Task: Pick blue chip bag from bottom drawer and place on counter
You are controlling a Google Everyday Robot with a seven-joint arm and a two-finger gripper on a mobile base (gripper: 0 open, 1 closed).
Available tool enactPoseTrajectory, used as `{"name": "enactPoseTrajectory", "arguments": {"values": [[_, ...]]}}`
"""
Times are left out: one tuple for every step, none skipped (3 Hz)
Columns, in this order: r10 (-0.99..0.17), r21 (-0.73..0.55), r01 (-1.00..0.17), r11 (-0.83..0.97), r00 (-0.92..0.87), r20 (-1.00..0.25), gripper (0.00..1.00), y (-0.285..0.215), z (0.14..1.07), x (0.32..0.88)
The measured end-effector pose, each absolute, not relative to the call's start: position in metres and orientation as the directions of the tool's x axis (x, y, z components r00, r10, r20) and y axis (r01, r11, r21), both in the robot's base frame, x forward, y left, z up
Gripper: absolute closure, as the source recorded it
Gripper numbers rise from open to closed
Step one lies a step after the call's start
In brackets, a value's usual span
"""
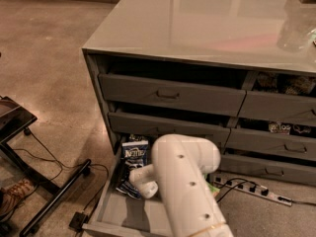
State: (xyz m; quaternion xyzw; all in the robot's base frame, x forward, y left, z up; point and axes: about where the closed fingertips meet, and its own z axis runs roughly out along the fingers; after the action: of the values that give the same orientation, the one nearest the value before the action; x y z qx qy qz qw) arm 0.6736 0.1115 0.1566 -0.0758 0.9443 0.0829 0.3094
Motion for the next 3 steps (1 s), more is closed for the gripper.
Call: {"name": "enactPoseTrajectory", "arguments": {"values": [[-0.027,0.167,-0.175,0.97,-0.765,-0.643,1.0,0.09,0.194,0.663],[0.014,0.194,-0.164,0.967,-0.728,-0.686,1.0,0.071,0.226,0.651],[0.052,0.216,-0.168,0.962,-0.665,-0.745,1.0,0.052,0.271,0.635]]}}
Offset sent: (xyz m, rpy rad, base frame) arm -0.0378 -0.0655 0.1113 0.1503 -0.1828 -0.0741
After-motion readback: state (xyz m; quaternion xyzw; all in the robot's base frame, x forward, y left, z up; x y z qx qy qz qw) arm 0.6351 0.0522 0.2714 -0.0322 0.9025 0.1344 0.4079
